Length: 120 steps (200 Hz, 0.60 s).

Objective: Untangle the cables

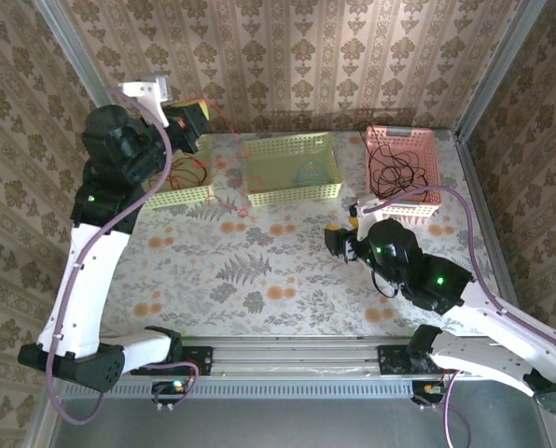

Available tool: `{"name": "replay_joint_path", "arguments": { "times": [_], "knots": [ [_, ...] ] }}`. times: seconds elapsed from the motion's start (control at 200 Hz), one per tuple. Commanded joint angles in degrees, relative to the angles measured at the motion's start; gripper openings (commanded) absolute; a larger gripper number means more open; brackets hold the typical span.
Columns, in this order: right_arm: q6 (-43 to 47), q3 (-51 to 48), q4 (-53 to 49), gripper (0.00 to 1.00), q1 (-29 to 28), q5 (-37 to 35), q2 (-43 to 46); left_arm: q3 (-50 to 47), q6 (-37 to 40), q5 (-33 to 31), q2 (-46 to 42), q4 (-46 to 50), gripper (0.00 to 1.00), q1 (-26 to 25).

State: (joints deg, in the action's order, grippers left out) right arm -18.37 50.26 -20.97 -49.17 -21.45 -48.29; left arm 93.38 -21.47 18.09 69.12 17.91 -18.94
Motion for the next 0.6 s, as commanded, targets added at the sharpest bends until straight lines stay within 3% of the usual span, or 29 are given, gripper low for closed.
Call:
{"name": "replay_joint_path", "arguments": {
  "times": [0.0,0.35,0.595],
  "knots": [
    [-0.50,-0.44,1.78,0.61,0.64,1.63,-0.42,4.07,-0.76,1.68,1.33,-0.99,0.00,1.49],
    [-1.65,-2.46,3.24,0.62,2.51,4.04,-1.28,14.37,0.82,-1.28,11.98,-3.39,0.00,9.59],
    [-3.19,-5.98,6.49,0.63,4.98,6.63,-2.14,10.42,-2.32,-5.35,16.09,-14.76,0.00,15.55]
  ]
}}
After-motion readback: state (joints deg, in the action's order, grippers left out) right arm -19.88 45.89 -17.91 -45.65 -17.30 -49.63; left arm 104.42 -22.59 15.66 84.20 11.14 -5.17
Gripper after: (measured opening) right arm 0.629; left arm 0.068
